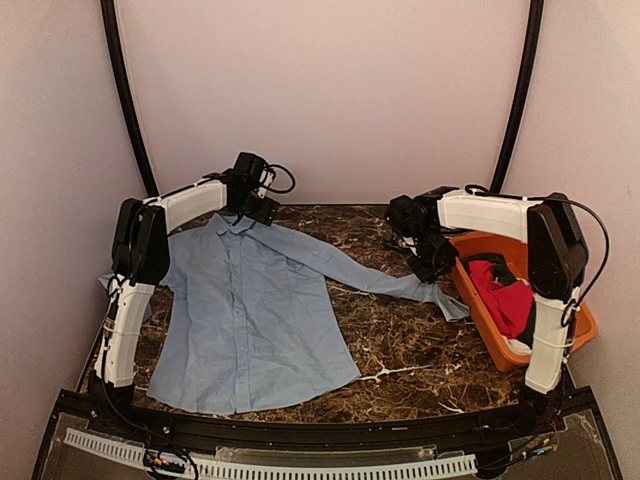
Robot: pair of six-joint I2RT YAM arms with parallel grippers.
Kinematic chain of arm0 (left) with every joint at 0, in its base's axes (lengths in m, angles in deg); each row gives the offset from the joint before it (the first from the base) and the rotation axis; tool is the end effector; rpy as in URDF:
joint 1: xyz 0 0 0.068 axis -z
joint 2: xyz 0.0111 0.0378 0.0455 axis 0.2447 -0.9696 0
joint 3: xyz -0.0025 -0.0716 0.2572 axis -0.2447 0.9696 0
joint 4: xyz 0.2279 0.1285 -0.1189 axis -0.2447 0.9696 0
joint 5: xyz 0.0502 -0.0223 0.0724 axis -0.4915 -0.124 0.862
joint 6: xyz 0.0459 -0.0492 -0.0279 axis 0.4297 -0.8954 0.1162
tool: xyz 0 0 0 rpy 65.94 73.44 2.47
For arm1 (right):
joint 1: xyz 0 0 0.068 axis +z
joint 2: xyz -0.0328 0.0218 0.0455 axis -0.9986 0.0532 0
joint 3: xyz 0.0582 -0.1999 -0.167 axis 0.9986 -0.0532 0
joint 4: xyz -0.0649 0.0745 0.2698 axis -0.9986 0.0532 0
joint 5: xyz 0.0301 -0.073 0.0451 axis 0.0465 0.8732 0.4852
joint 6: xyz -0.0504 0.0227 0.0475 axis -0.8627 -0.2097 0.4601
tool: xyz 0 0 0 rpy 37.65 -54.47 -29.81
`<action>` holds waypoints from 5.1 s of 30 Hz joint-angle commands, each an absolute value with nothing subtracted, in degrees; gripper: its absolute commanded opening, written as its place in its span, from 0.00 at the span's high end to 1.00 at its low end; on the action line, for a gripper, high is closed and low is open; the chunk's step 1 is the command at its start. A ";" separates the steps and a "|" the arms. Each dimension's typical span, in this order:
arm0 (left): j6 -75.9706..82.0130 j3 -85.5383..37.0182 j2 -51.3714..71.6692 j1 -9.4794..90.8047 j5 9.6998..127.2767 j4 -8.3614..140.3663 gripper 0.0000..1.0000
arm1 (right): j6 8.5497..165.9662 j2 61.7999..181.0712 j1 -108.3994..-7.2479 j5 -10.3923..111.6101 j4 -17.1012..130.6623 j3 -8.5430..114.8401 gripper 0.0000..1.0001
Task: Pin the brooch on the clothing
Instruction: Flatten out the crumpled clothing at the center of the board.
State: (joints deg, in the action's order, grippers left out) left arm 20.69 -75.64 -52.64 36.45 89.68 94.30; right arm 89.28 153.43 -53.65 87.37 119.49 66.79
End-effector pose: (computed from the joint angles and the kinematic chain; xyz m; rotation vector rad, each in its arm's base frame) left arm 0.5527 -0.2119 0.1876 0.4406 2.2209 0.1081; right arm 0.3513 0.1955 0.1689 -0.5831 2.7780 -0.6622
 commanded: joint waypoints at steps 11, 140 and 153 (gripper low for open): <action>27.54 -83.60 -58.39 38.75 81.68 97.80 0.51 | 86.52 138.64 -47.47 79.27 115.70 69.17 0.50; -3.97 -9.97 -15.41 63.14 93.79 78.02 0.16 | 98.04 184.21 -55.41 26.42 84.81 91.58 0.64; -4.11 -7.60 -17.36 64.11 87.87 78.67 0.18 | 100.98 180.04 -58.00 39.59 80.69 91.25 1.00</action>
